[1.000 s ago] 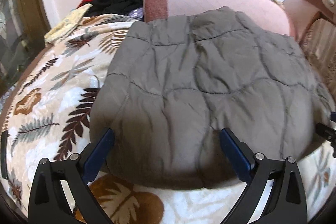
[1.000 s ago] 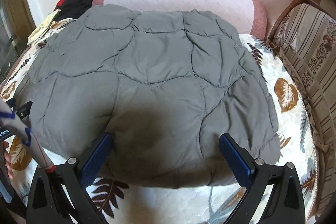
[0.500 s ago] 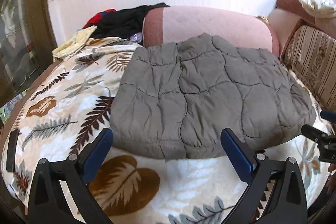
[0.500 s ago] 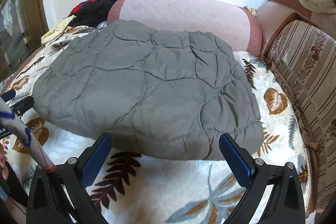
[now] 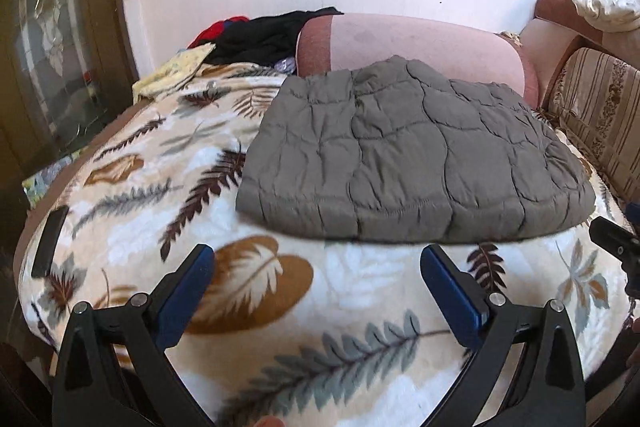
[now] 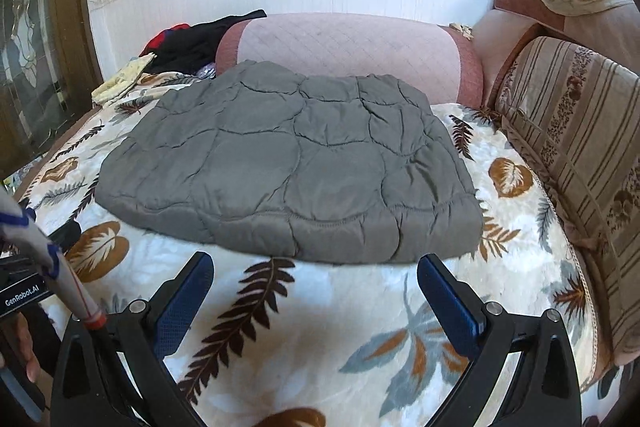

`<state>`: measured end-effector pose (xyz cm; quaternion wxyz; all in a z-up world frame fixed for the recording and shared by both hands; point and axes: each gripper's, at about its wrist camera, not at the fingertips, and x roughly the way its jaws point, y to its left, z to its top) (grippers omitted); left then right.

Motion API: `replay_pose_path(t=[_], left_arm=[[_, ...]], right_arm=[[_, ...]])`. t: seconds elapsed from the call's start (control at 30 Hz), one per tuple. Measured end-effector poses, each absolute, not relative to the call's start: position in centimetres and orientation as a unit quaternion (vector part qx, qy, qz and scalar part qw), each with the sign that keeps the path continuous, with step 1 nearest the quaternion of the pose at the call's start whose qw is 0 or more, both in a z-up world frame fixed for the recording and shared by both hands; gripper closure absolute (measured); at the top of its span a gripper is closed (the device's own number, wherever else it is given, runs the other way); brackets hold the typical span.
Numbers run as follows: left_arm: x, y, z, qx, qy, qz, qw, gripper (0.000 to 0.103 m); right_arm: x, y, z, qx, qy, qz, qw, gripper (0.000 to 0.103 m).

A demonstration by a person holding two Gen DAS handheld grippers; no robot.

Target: Fold large clothes

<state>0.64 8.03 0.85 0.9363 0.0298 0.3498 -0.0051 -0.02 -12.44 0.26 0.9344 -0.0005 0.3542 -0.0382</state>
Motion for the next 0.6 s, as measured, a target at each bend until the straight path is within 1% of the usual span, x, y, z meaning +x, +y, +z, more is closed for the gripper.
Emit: replay_pose_path(t=[0.13,0.33,0.6], left_arm=[[-0.9,7.9,1.0,0.029,0.353,-0.003,0.935,0.001],[-3.4,7.0,2.0,0.05,0.331,-0.003,0.942,0.001],[-6.0,5.5,2.9,0.072,0.325,-0.007,0.943,0.001]], right_arm=[[-1.9,-12.2,0.3,0.002,0.345,-0.041,0.938,0.0],[-3.6,-12.2,0.2,0.018,0.344,-0.041,0.938,0.0],[-5.2,-11.7,0.9,0.008,0.333,-0.045,0.942,0.0]])
